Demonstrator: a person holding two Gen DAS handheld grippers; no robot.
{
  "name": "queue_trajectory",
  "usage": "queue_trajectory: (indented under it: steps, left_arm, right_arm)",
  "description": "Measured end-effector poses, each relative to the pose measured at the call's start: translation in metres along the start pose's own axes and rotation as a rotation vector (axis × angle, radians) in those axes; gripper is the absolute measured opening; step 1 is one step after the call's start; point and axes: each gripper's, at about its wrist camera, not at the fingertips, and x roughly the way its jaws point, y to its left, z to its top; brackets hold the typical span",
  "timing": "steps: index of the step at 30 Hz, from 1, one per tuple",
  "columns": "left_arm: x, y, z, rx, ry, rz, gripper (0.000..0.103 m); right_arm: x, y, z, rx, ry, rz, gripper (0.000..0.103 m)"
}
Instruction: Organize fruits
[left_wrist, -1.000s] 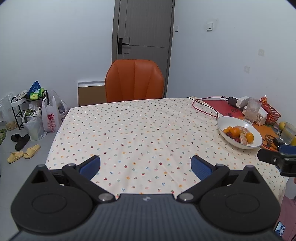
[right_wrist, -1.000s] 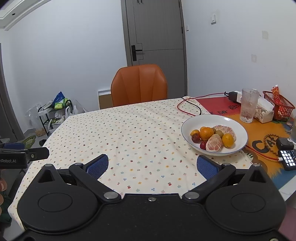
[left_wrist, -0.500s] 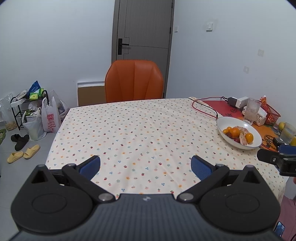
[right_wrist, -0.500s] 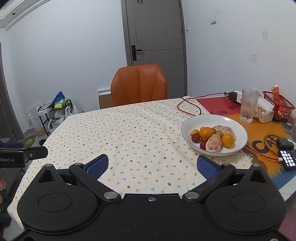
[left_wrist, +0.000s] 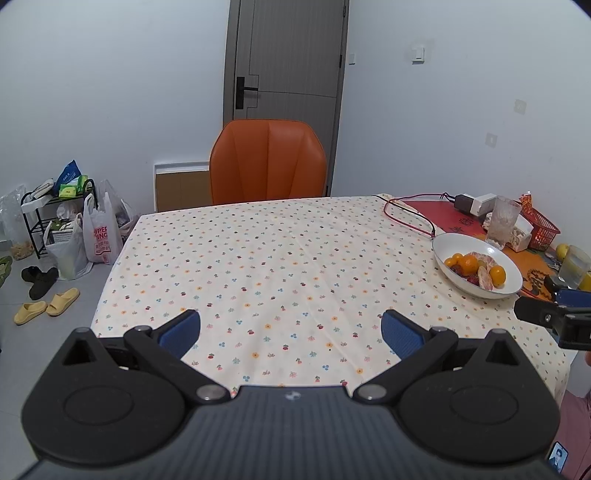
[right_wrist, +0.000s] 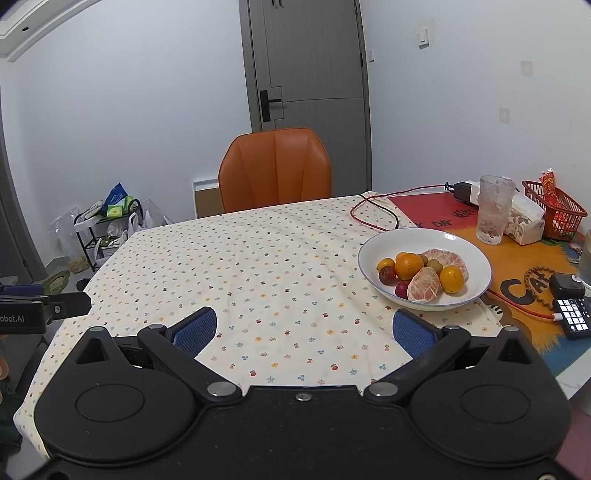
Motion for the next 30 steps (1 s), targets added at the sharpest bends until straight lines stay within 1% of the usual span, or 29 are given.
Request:
queue_trajectory:
  steps: [30]
  left_arm:
    - [-0.0014,-0.0004,-0.0008,0.015,-0.004,-0.011,0.103]
  right_arm:
    - [0.0030,-0.0056,0.0010,0.015,0.009,0.002,0.103]
